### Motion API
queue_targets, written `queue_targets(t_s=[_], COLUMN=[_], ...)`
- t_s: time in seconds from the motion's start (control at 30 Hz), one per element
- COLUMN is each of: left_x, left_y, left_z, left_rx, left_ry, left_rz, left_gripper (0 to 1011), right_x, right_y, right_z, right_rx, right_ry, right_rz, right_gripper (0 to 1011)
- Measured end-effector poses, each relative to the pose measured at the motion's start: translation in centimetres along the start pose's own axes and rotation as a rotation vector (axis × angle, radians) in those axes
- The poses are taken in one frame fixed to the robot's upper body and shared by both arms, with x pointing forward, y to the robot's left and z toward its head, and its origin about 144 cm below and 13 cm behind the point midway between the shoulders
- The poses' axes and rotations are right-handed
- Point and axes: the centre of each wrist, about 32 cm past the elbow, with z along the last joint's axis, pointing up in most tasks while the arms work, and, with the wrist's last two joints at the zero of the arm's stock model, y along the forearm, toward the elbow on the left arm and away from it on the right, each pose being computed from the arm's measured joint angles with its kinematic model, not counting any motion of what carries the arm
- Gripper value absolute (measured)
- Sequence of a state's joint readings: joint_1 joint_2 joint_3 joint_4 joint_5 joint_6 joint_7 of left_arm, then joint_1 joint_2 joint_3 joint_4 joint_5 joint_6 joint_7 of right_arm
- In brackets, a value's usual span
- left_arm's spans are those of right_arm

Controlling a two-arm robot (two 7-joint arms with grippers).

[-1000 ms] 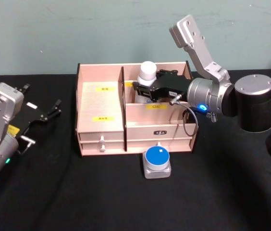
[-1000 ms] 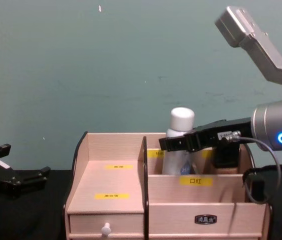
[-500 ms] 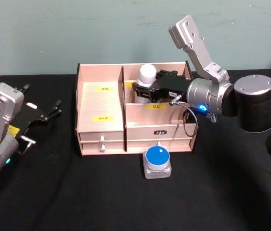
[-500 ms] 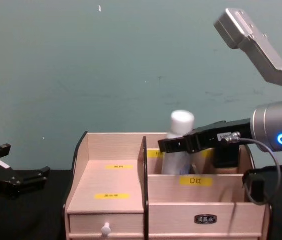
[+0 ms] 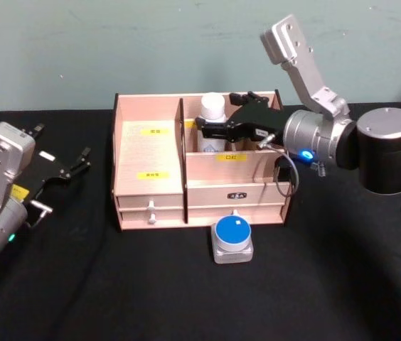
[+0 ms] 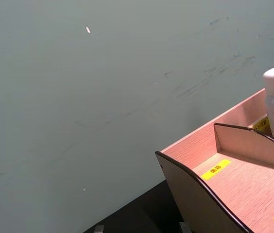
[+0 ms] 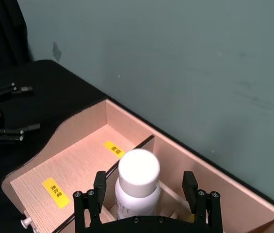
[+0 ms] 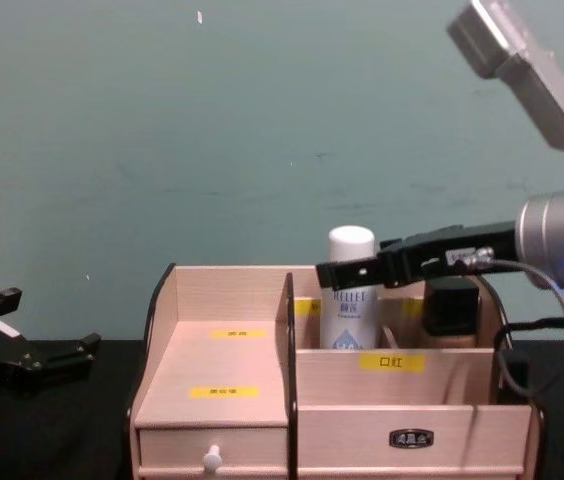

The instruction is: Pick up the facial cleanser and watermelon frost from the table and place them into the tiered storage box.

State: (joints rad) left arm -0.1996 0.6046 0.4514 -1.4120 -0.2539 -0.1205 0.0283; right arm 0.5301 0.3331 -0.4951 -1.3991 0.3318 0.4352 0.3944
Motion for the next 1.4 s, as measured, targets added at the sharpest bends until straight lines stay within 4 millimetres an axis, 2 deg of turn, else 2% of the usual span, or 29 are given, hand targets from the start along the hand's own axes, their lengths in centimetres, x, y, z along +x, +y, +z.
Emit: queue_targets(t_s=[0.3,0.4,0.53,0.7,0.97,1.2,1.4], left_x=[0.0,0.0,0.0,0.0,0.0,0.0,0.0], left_y=[0.0,0.0,0.0,0.0,0.0,0.0,0.0], left_z=[0.0,0.0,0.0,0.0,0.0,0.0,0.0], left_rx=[0.000,0.000,0.000,0.000,0.000,0.000,0.000], left_ry=[0.000,0.000,0.000,0.000,0.000,0.000,0.000], left_rz=[0.000,0.000,0.000,0.000,0.000,0.000,0.000], left_gripper=[1001,1001,1001,1001,1001,1001,1001], right_x=[-0.5,-1.4,-2.4,-4.8,-7.8,-9.3,-9.8], right_y=[-3.0,-5.7,-8.0,-12.6,-16.6,-17.8,-17.1], right_z=[1.1,1.4,1.3,-0.1,-3.3,-5.7,-7.5], right_rx=[0.042,0.044,0.040,0.010,-0.068,-0.131,-0.184], right_ry=[-0.027,-0.044,-0.051,-0.044,-0.006,0.025,0.033], right_rz=[-0.011,0.001,0.011,0.028,0.054,0.083,0.082], right_gripper=[1000,1000,1000,1000,1000,1000,1000])
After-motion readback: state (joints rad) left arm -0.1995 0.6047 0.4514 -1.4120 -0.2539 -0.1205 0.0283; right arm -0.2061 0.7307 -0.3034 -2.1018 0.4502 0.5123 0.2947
